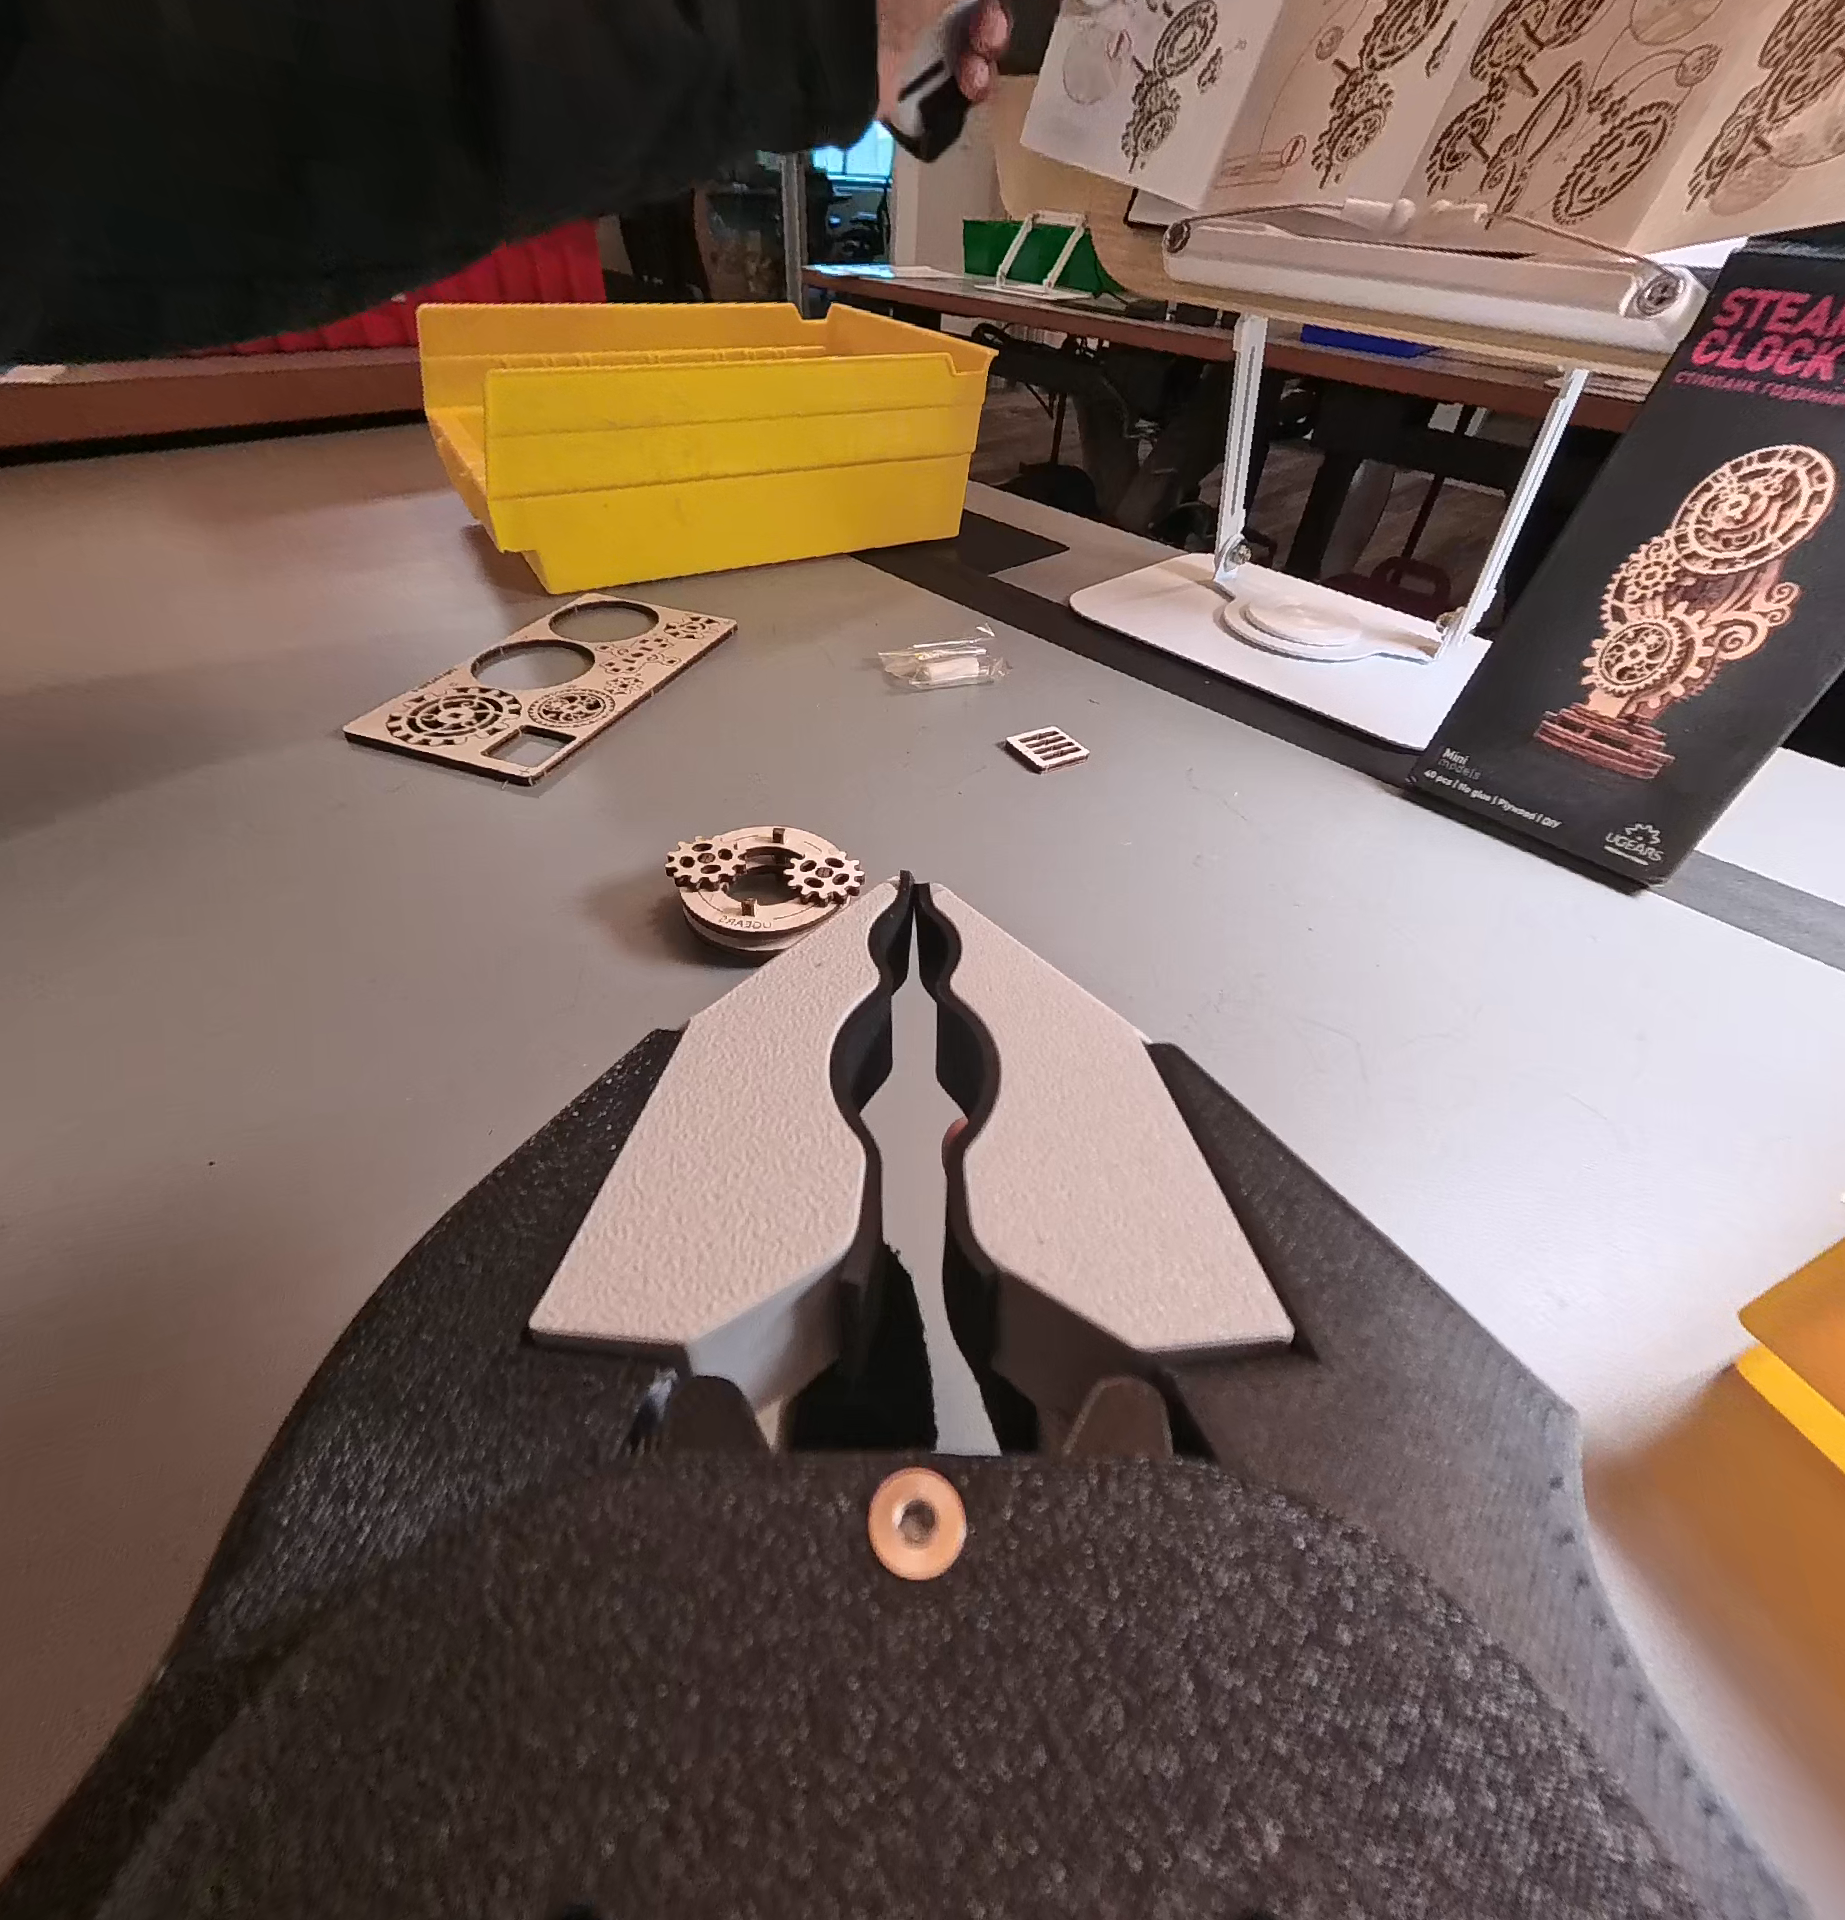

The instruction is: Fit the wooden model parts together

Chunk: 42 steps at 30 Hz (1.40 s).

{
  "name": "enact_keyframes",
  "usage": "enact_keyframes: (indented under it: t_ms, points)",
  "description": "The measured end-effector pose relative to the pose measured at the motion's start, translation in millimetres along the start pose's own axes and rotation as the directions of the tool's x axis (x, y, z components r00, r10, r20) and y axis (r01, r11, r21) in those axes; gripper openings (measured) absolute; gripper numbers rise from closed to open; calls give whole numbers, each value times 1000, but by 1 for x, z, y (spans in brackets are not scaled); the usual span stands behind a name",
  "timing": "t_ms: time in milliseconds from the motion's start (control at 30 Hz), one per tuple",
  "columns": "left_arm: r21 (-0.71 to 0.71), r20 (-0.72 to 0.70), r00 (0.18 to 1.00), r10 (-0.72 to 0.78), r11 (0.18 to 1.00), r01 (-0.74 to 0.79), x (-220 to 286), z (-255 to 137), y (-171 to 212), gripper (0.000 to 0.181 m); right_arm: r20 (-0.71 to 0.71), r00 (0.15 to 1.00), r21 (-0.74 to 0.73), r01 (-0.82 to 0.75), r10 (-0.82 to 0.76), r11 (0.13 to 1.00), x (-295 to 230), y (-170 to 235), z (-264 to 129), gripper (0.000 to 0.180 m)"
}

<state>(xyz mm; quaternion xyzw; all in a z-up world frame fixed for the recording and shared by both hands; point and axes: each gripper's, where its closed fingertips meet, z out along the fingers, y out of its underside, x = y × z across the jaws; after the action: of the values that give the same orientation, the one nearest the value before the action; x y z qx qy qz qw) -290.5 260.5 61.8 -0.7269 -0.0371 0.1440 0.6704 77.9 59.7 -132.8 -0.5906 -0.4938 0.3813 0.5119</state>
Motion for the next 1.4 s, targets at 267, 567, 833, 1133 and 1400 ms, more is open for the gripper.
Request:
enact_keyframes:
  t_ms: [267, 567, 833, 1133, 1400]
  points:
    - [80, -126, 988, 91, 994, -81, 13, -78, -18, 0, -12, 1000, 12, 1, -1, 1000, 2, -1, -2, 0]
    - [-157, -363, 932, -16, 987, -44, 32, -213, 76, 13, -38, 999, 49, 31, -29, 998, 3, -7, -4, 5]
    - [-485, -579, 809, -105, 842, -238, 103, -338, 228, 67, -47, 994, 25, 98, -97, 995, -5, -4, 1, 4]
    - [-566, -633, 772, -57, 714, -412, 117, -344, 281, 70, -34, 985, 0, 170, -170, 985, -20, -2, 6, 0]
    - [-574, -646, 758, -92, 714, -402, 128, -345, 278, 56, 57, 987, 13, 148, -148, 989, -48, -8, 11, 0]
